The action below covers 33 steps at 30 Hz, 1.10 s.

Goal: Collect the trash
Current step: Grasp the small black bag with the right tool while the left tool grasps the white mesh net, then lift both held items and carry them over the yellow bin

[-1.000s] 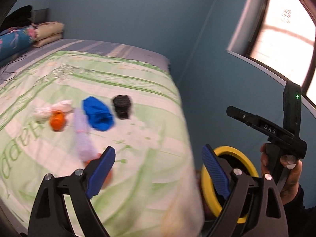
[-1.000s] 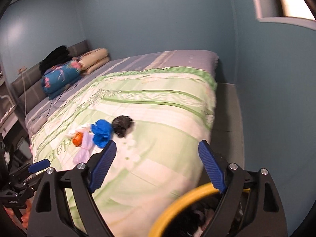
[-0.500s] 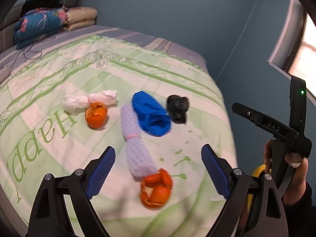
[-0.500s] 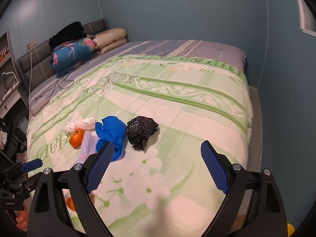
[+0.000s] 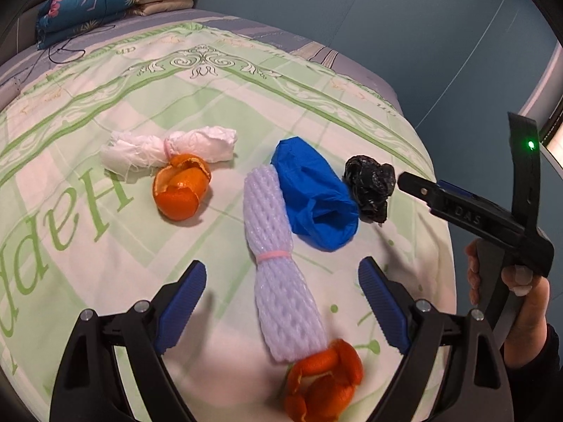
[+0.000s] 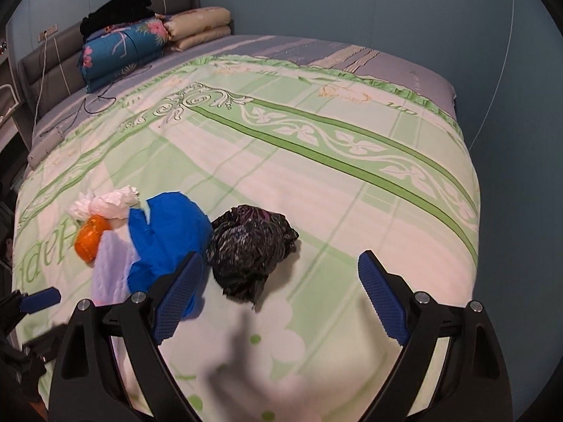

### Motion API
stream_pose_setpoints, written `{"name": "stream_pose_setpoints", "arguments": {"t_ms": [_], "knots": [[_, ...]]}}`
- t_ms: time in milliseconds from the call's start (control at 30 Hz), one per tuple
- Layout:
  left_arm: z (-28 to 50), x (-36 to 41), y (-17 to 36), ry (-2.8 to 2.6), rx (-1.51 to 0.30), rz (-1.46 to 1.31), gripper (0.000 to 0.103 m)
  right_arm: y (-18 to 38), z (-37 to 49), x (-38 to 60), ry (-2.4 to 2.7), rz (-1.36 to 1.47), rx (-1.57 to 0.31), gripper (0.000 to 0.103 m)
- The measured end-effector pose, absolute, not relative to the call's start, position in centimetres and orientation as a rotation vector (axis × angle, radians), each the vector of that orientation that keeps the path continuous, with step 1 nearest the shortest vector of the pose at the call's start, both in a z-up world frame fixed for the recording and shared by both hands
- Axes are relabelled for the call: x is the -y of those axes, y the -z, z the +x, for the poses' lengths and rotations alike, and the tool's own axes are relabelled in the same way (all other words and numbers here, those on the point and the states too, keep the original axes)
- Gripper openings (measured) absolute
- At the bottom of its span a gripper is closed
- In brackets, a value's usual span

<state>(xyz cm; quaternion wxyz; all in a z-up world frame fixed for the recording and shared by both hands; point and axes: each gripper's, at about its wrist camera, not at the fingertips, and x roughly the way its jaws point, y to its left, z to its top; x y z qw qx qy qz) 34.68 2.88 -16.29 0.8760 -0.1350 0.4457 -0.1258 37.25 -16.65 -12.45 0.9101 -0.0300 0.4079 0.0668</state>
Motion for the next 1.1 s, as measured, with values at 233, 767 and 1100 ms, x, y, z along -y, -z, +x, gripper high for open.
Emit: {"name": "stream_pose_setpoints", "arguments": {"t_ms": [233,767,1100], "knots": [[36.2,-3.1,17.5,0.224,-0.951,-0.312,0.079,14.2,39.8,15.7,-0.113,-0.071,-0.879,0.085],[36.4,-1.9,19.5,0.218,-1.021,-0.285,0.028,16.0,41.3,14.7,-0.075,-0.099,-0.922,0.069],[35.3,-2.6,17.6,0.253,-0.975,-0.297,0.027,15.4,40.8,14.2,-0.093,-0.098,-0.911,0.034]]}}
